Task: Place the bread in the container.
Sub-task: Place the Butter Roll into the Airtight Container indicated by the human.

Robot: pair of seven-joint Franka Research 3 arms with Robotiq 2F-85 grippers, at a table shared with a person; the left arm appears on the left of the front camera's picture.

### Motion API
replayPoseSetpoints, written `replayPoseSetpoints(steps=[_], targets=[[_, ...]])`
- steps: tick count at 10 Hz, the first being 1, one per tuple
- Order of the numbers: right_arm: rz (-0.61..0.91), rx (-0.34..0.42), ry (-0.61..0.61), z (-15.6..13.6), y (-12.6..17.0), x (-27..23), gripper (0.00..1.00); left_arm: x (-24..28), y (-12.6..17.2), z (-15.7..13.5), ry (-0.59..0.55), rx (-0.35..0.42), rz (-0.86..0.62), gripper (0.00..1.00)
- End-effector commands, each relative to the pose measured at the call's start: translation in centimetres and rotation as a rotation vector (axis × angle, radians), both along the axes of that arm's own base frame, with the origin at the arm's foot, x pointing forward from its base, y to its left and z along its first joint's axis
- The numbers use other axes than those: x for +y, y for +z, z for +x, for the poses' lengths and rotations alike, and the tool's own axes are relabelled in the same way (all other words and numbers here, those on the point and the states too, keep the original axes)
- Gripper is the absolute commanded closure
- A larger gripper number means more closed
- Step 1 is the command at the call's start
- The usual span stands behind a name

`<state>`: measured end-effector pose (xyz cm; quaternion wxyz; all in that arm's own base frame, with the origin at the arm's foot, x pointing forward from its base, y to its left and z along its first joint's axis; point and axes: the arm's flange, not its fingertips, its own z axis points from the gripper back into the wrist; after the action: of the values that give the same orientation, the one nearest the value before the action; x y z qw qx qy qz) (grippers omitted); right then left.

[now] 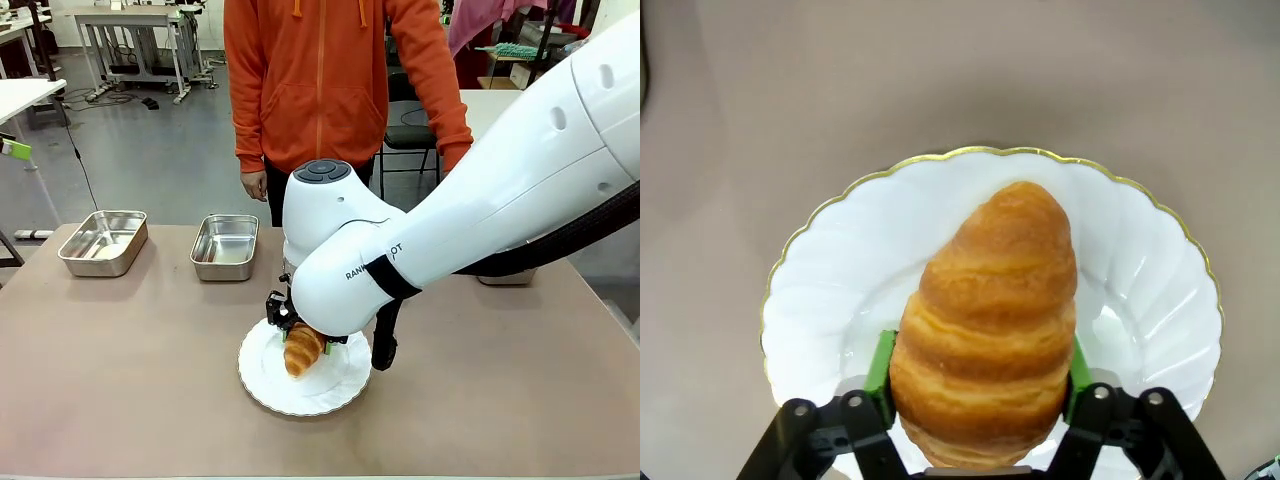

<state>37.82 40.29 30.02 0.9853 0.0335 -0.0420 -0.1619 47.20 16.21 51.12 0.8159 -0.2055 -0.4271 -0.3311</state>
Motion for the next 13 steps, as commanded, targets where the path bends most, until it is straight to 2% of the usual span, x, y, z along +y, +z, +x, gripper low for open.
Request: replayPoseSetpoints(steps=[1,2,3,7,8,11,13], targets=[[-0.017,-0.02,0.0,0.4,0.7,0.2,0.53,0.1,0.1,-0.1,-0.005,-0.003,-0.01,0.0],[-0.007,-0.027,0.036,0.4,0.9,0.1,0.58,0.1,0.1,-0.1,-0.005,-0.003,-0.01,0.0],[0.001,-0.003,0.0,0.1,0.2,0.0,0.58,0.1,0.1,-0.1,-0.005,-0.003,-0.01,0.0],[0.003,-0.004,0.004,0.1,0.3,0.0,0.58,0.1,0.1,-0.1,-0.005,-0.003,-0.01,0.0],[0.006,-0.048,-0.007,0.8,3.1,-0.9,0.58,0.1,0.1,-0.1,-0.005,-0.003,-0.01,0.0],[0.088,-0.084,-0.029,3.5,13.5,-5.4,0.58,0.1,0.1,-0.1,-0.005,-0.003,-0.01,0.0],[0.071,-0.056,0.073,4.9,18.6,-9.4,0.58,0.1,0.1,-0.1,-0.005,-0.003,-0.01,0.0]])
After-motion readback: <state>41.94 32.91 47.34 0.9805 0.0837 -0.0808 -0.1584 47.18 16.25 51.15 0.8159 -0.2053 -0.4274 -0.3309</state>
